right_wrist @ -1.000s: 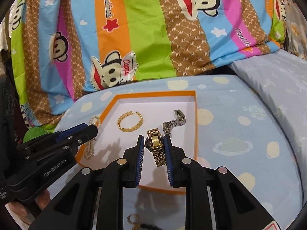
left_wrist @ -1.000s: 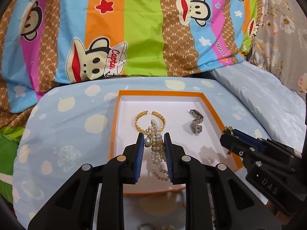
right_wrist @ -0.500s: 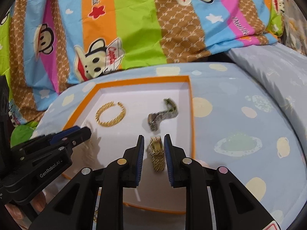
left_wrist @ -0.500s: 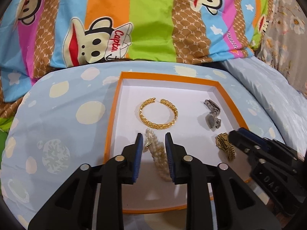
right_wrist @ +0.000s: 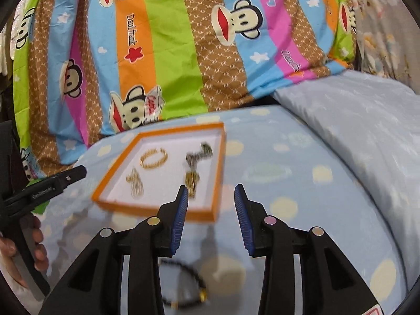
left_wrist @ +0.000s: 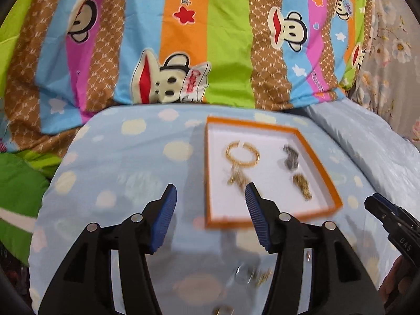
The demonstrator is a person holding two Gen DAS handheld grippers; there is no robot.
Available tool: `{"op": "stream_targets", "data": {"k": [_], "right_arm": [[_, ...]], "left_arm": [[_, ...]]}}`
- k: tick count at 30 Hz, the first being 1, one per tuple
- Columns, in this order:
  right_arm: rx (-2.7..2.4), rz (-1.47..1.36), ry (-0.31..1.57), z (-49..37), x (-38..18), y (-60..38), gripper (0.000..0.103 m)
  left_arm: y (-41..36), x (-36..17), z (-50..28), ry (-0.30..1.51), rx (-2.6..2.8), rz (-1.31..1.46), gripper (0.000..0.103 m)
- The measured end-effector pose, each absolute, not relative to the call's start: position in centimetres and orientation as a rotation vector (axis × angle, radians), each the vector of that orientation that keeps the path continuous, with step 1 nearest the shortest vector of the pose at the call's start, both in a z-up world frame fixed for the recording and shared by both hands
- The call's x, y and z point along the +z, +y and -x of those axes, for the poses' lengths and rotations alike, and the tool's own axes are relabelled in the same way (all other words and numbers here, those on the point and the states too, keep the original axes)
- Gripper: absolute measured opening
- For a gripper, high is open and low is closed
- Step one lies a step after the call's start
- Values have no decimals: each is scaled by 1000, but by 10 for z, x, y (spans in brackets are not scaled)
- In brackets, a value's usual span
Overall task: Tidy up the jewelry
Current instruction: 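Lower the pearl necklace and gold watch into the orange box, opening both grippers, then grasp the black bead bracelet with the right gripper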
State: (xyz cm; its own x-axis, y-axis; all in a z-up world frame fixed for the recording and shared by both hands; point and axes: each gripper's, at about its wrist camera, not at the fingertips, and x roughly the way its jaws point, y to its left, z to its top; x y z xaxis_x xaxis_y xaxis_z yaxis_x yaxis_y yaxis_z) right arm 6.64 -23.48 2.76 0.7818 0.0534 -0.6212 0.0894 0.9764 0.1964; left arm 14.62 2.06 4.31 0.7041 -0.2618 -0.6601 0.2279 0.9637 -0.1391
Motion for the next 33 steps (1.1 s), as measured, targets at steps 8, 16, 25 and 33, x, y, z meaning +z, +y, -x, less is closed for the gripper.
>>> {"op": "stream_targets", "data": {"k": [8, 16, 25, 33], "right_arm": [[7, -247, 779, -30, -5, -221, 36], [16, -279, 810, -25, -12, -220, 36], [13, -280, 864, -37, -20, -216, 36], [-21, -244, 877, -40, -21, -213, 11]], "left_arm": [[39, 2, -90, 892, -294, 84, 52], [31, -6, -72, 909, -305, 55, 53], [23, -4, -82, 902, -307, 42, 53], [5, -8, -96, 909, -324, -53, 52]]}}
